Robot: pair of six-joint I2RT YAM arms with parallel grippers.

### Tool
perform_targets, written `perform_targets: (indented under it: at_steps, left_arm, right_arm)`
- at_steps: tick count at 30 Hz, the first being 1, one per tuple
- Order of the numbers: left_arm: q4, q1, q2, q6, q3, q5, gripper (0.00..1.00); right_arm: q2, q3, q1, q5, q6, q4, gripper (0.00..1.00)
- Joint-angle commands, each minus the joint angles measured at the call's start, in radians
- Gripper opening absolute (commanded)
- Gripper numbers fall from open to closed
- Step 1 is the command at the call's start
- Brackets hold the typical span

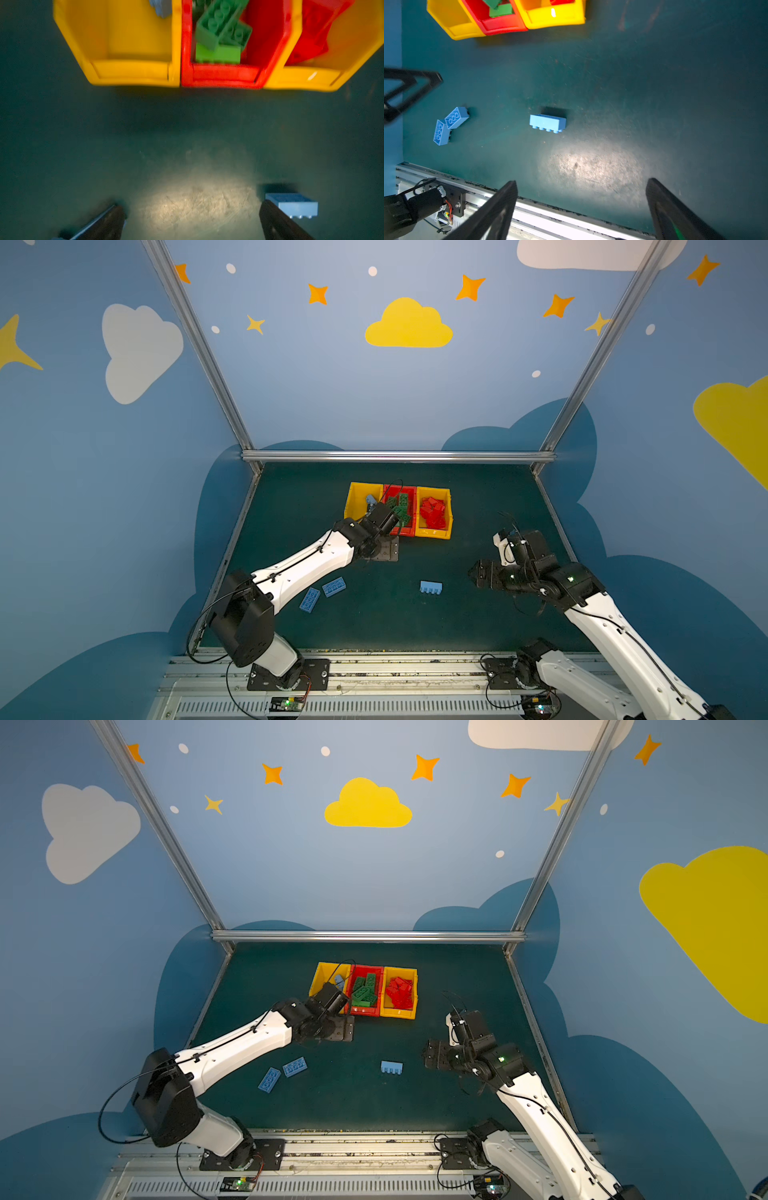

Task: Sort the legos into containers by color
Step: 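Lower the left gripper onto the blue brick in the middle of the table and grasp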

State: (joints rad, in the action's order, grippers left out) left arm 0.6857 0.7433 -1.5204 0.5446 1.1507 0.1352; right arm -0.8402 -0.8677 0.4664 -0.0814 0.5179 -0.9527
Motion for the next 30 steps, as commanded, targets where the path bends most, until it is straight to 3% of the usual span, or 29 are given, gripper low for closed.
perform_targets:
  at_steps: [1, 11, 30]
  left_arm:
    - [-0.140, 0.069, 0.034, 0.098, -0.108, -0.078, 1.00]
    - [-0.167, 0.284, -0.138, 0.196, -0.012, -0.047, 1.00]
    - [-0.126, 0.300, -0.371, 0.175, 0.190, -0.115, 1.00]
  right_arm:
    - [0.049, 0.025, 0.000, 0.016, 0.037, -0.046, 0.94]
    - [0.124, 0.037, 0.002, 0.028, 0.103, -0.077, 0.94]
    - [0.086, 0.030, -0.006, 0.111, 0.102, -0.065, 0.94]
